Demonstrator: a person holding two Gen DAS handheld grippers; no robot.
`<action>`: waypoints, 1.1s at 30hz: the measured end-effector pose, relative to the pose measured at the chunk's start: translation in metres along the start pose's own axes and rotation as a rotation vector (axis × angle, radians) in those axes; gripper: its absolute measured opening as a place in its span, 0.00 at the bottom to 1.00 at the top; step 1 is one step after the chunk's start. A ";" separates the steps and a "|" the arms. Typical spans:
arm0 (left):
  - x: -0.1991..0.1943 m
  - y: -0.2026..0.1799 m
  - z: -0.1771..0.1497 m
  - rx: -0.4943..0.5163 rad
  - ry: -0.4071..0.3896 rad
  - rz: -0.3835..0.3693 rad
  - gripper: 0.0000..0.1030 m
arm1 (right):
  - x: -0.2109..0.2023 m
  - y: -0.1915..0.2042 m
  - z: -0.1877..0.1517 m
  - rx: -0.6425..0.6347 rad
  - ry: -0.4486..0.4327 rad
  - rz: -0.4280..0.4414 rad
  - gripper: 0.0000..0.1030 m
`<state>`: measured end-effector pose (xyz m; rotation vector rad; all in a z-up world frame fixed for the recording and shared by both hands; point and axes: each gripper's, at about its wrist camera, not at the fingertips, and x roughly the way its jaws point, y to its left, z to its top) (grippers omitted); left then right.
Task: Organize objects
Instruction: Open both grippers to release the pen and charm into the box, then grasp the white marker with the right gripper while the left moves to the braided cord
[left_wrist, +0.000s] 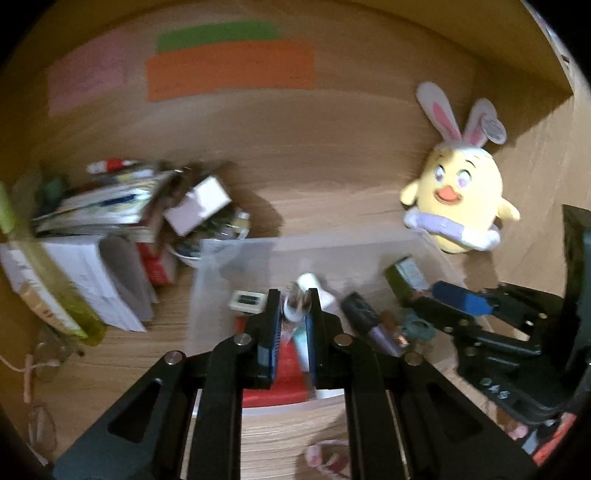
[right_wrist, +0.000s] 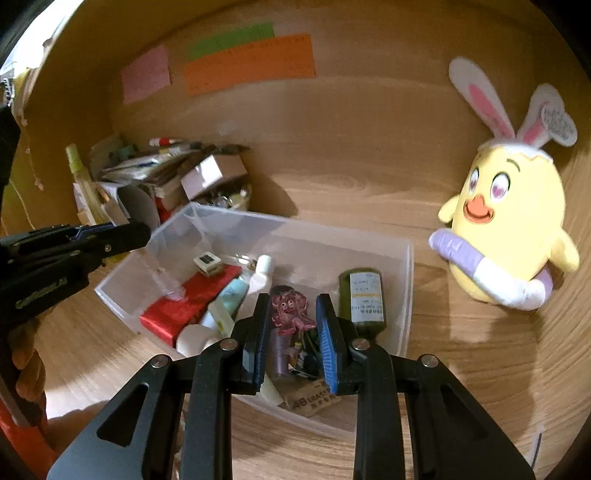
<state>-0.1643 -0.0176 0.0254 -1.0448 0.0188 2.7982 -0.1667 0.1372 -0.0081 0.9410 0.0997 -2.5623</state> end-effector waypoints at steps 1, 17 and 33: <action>0.005 -0.003 -0.001 0.005 0.011 -0.006 0.11 | 0.003 -0.001 -0.001 0.000 0.007 -0.007 0.22; 0.005 -0.006 -0.009 -0.016 0.038 -0.085 0.35 | 0.016 -0.009 -0.005 0.005 0.062 -0.066 0.34; -0.044 0.007 -0.033 -0.032 -0.031 -0.031 0.85 | -0.034 0.013 -0.013 -0.050 -0.029 -0.087 0.63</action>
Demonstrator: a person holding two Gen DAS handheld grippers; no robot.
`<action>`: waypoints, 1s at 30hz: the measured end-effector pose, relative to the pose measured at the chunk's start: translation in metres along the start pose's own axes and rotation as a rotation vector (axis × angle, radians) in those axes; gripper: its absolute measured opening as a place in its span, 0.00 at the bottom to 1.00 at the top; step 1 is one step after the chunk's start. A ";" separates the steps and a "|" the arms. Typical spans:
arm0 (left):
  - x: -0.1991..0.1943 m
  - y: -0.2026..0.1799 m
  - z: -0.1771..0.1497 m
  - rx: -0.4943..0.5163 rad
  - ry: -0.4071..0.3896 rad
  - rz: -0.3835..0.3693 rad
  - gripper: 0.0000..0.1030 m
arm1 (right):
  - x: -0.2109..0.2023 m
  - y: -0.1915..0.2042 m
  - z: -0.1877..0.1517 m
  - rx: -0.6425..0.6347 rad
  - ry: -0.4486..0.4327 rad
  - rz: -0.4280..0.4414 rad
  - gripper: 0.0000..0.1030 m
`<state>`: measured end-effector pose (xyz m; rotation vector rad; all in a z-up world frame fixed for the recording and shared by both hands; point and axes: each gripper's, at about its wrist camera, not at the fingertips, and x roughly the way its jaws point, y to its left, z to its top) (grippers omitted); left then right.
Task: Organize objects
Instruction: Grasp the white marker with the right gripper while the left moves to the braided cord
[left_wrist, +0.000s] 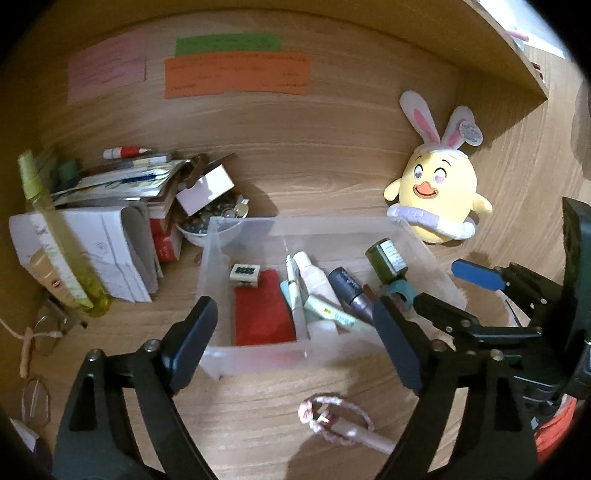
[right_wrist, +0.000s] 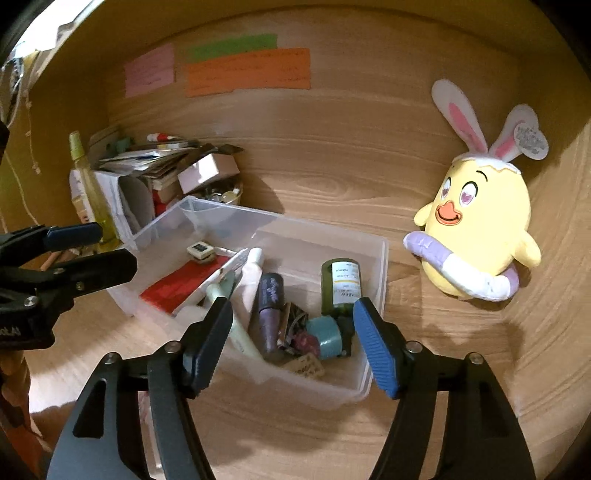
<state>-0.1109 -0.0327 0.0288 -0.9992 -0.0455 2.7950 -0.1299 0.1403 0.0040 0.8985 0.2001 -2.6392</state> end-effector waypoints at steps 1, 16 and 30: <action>-0.001 0.001 -0.003 -0.003 0.003 0.001 0.85 | -0.003 0.002 -0.002 -0.003 -0.001 0.004 0.63; 0.008 0.028 -0.054 -0.090 0.132 0.041 0.86 | -0.007 0.044 -0.053 -0.047 0.102 0.144 0.63; 0.024 0.045 -0.086 -0.163 0.226 0.042 0.86 | 0.017 0.072 -0.087 -0.080 0.262 0.270 0.20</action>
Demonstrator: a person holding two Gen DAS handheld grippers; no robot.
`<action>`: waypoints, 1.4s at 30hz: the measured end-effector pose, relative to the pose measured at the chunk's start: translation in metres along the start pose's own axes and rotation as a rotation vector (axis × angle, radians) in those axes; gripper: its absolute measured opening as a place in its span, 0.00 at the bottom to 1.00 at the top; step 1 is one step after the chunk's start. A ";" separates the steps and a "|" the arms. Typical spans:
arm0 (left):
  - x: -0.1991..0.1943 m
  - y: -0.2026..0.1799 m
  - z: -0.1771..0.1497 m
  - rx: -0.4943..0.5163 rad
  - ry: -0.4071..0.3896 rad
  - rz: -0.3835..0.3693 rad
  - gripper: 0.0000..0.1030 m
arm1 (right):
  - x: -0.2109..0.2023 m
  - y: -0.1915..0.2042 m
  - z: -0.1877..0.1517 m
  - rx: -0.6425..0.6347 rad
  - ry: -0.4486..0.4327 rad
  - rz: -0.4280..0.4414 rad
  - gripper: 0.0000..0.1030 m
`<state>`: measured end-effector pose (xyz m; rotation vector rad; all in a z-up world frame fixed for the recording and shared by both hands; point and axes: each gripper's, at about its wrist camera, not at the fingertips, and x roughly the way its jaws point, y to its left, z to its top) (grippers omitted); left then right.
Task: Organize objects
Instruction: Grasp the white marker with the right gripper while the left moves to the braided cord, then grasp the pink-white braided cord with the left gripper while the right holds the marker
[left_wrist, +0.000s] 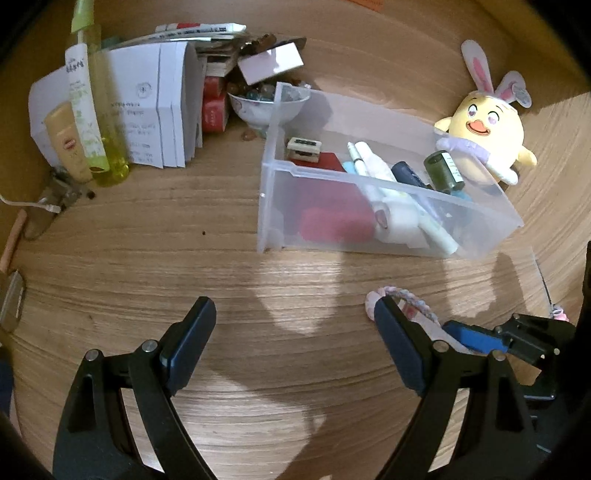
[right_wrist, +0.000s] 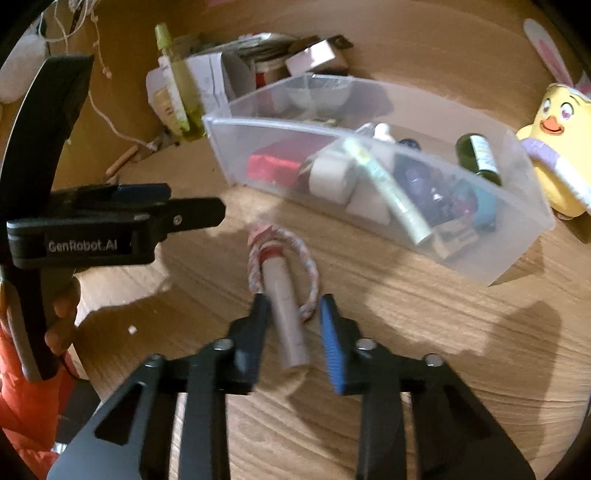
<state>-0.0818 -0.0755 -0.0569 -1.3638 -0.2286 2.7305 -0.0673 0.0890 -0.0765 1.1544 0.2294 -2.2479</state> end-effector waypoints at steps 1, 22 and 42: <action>0.000 -0.002 0.000 0.004 0.002 -0.004 0.86 | 0.000 0.001 -0.001 -0.003 -0.001 -0.003 0.19; 0.027 -0.061 0.003 0.184 0.061 -0.038 0.11 | -0.051 -0.048 -0.004 0.125 -0.140 -0.088 0.13; -0.039 -0.053 0.031 0.134 -0.141 -0.074 0.11 | -0.078 -0.048 0.025 0.097 -0.248 -0.098 0.13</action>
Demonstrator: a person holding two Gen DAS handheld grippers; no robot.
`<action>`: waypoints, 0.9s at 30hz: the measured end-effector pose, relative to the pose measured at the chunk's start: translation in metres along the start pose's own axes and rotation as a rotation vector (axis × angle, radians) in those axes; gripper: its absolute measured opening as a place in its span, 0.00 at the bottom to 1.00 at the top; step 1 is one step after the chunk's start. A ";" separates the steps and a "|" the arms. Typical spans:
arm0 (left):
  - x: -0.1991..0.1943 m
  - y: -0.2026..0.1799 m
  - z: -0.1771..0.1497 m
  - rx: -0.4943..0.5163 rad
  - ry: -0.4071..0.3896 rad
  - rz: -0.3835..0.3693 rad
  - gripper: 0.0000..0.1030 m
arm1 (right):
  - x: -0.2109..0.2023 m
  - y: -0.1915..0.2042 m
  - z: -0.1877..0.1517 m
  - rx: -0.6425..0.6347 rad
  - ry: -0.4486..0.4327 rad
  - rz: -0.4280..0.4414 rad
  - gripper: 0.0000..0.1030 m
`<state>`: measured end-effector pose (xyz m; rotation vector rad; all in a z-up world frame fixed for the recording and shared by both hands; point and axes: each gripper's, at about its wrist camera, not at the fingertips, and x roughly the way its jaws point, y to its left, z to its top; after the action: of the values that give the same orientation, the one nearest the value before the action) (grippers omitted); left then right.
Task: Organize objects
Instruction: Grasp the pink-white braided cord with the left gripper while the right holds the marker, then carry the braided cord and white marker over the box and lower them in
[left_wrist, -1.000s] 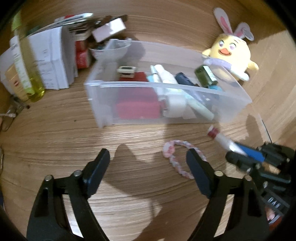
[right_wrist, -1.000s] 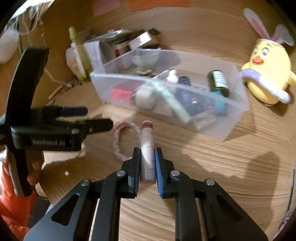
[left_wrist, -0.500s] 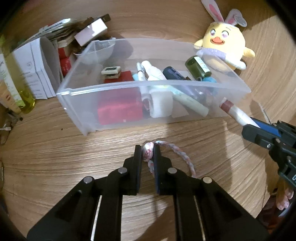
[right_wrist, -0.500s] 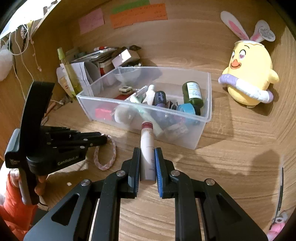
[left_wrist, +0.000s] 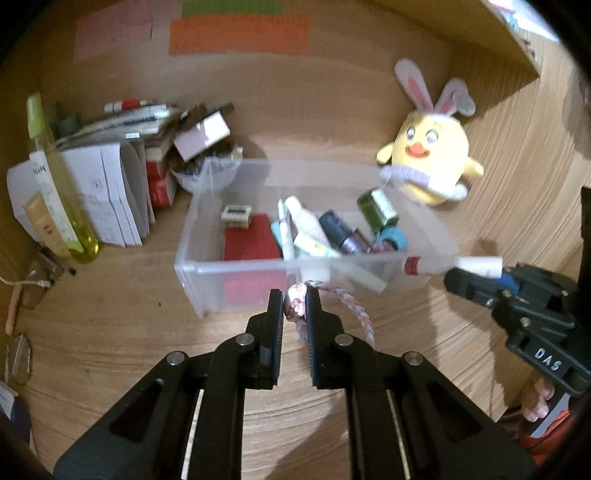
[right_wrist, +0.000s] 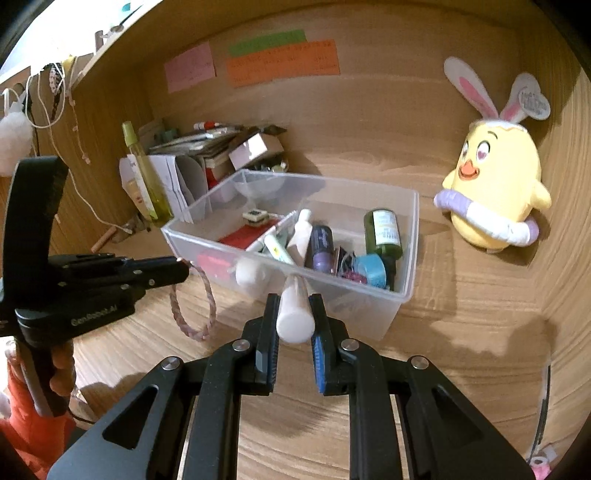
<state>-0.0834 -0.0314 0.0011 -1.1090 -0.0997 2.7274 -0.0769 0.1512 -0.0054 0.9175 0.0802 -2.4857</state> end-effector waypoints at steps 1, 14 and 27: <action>-0.003 0.000 0.003 -0.002 -0.013 0.000 0.10 | -0.002 0.001 0.001 -0.003 -0.006 0.001 0.13; -0.025 0.006 0.032 -0.033 -0.113 -0.014 0.10 | -0.022 0.004 0.027 -0.030 -0.101 -0.019 0.13; -0.014 0.015 0.059 -0.041 -0.145 0.040 0.11 | -0.007 -0.005 0.051 -0.009 -0.127 -0.019 0.13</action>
<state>-0.1169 -0.0488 0.0514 -0.9311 -0.1564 2.8511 -0.1049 0.1474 0.0384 0.7567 0.0586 -2.5524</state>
